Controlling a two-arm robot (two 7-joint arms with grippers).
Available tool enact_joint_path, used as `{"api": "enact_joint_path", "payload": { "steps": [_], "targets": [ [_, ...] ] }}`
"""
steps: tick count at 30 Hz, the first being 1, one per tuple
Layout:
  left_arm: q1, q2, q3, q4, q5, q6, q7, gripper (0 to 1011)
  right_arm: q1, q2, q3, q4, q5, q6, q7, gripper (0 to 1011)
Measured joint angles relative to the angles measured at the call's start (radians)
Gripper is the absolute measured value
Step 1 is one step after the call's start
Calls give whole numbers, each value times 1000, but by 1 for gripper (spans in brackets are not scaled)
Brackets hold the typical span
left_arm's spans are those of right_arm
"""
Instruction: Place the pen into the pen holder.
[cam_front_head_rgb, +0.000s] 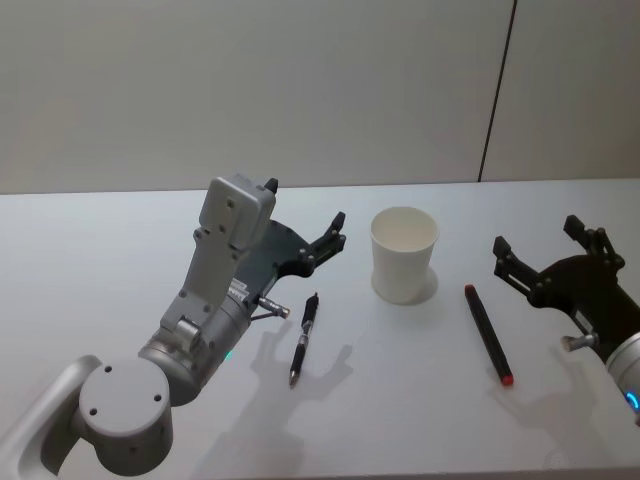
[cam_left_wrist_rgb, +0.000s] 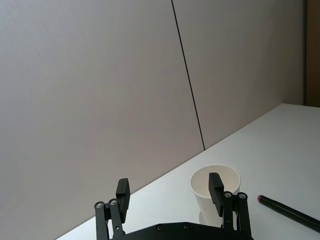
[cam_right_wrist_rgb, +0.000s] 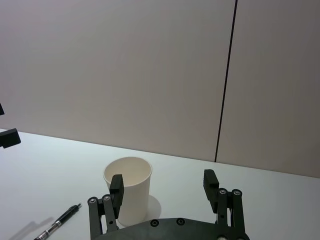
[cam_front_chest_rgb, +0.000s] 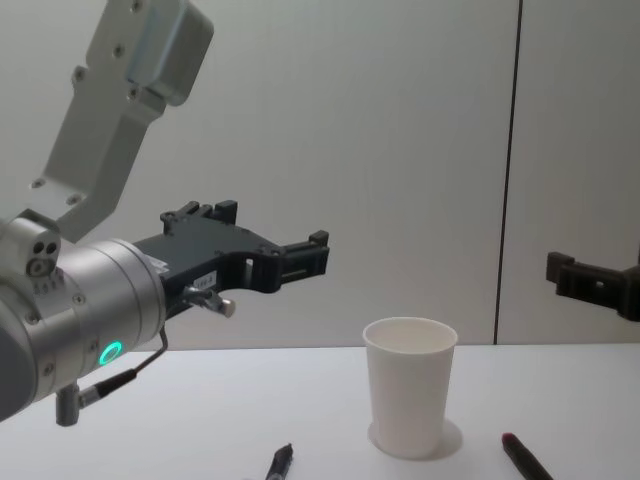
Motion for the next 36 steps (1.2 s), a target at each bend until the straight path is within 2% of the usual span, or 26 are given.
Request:
{"api": "enact_joint_path", "payload": {
  "steps": [5, 14, 15, 18, 22, 25, 27, 36],
  "targets": [
    [0, 0, 0, 0, 0, 0, 0, 1004, -1, -8, -5, -2, -12, 6, -14, 1001],
    [0, 0, 0, 0, 0, 0, 0, 1004, 3, -46, -28, -12, -66, 81, -85, 1001],
    [0, 0, 0, 0, 0, 0, 0, 1004, 8, -58, -34, -13, -86, 115, -108, 1001],
    [0, 0, 0, 0, 0, 0, 0, 1004, 16, -71, -41, -13, -105, 148, -126, 1001],
    [0, 0, 0, 0, 0, 0, 0, 1004, 34, -96, -51, -4, -140, 222, -154, 1001],
    [0, 0, 0, 0, 0, 0, 0, 1004, 46, -108, -55, 4, -154, 256, -161, 1001],
    [0, 0, 0, 0, 0, 0, 0, 1004, 64, -123, -57, 18, -171, 303, -167, 1001],
    [0, 0, 0, 0, 0, 0, 0, 1004, 122, -157, -58, 74, -207, 415, -162, 1001]
  ]
}}
